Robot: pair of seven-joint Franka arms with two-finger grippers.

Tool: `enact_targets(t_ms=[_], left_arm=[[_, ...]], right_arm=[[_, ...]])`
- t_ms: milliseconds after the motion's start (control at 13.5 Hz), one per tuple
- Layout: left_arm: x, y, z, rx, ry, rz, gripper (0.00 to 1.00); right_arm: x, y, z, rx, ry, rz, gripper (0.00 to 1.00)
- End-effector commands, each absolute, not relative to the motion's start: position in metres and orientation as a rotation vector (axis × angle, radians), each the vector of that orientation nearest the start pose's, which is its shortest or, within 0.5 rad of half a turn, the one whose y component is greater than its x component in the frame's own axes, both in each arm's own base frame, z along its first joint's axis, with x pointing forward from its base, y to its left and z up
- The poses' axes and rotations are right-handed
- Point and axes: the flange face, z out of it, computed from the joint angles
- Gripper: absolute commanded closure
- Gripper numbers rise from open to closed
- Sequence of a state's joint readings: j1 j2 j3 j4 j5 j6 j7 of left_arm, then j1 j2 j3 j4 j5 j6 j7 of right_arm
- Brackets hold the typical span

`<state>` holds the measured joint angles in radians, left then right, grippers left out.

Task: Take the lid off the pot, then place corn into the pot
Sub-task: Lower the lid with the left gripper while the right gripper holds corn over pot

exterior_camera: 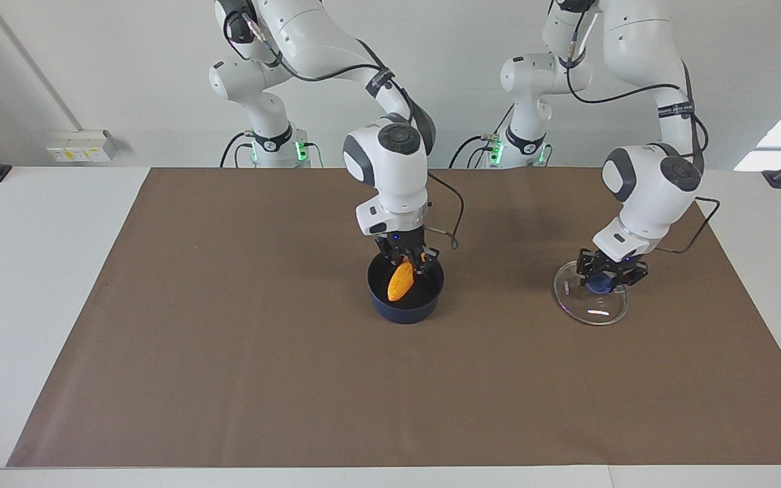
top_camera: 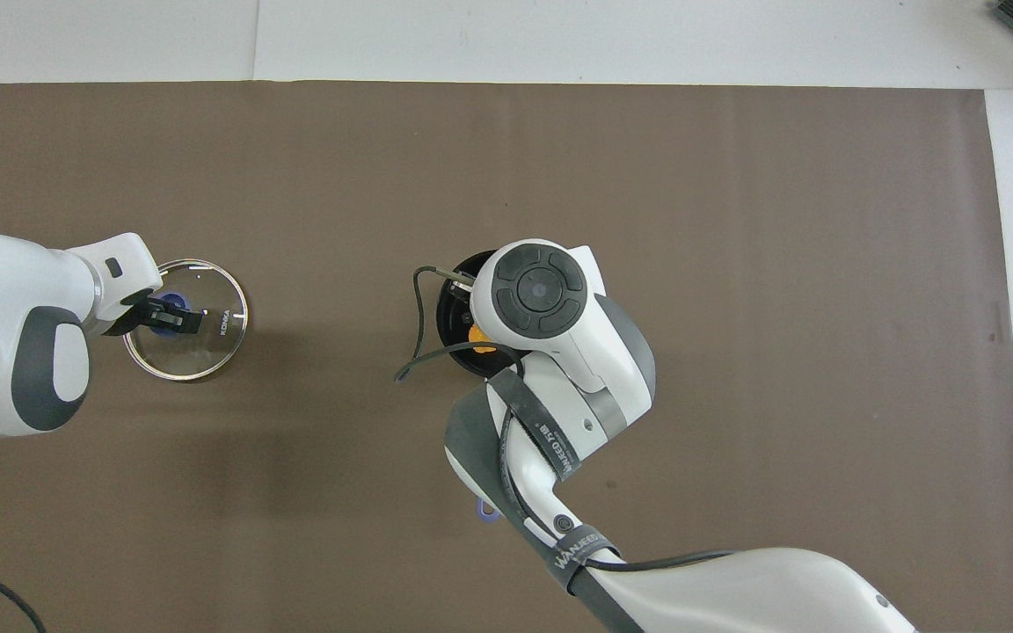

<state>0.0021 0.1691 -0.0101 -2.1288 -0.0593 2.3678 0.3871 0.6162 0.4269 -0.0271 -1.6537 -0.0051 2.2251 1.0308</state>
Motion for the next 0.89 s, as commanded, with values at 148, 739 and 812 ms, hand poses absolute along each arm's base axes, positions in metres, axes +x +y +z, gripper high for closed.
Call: enact_targets(t_ms=[148,739,812], left_arm=[[0.568,-0.012,0.37,-3.128,0.566,-0.128,0.0],[0.557,-0.061,0.551,-3.034,0.42,-0.152,0.0],[0.554,-0.071,0.579,-3.038,0.398,-0.138,0.0]], right_arm=[[0.559,0.372,0.364,-3.04,0.382,-0.158,1.0],[0.557,0.379,0.356,-3.038,0.214,-0.174,1.0],[0.559,0.381,0.35,-3.032,0.179,-0.194,1.0]])
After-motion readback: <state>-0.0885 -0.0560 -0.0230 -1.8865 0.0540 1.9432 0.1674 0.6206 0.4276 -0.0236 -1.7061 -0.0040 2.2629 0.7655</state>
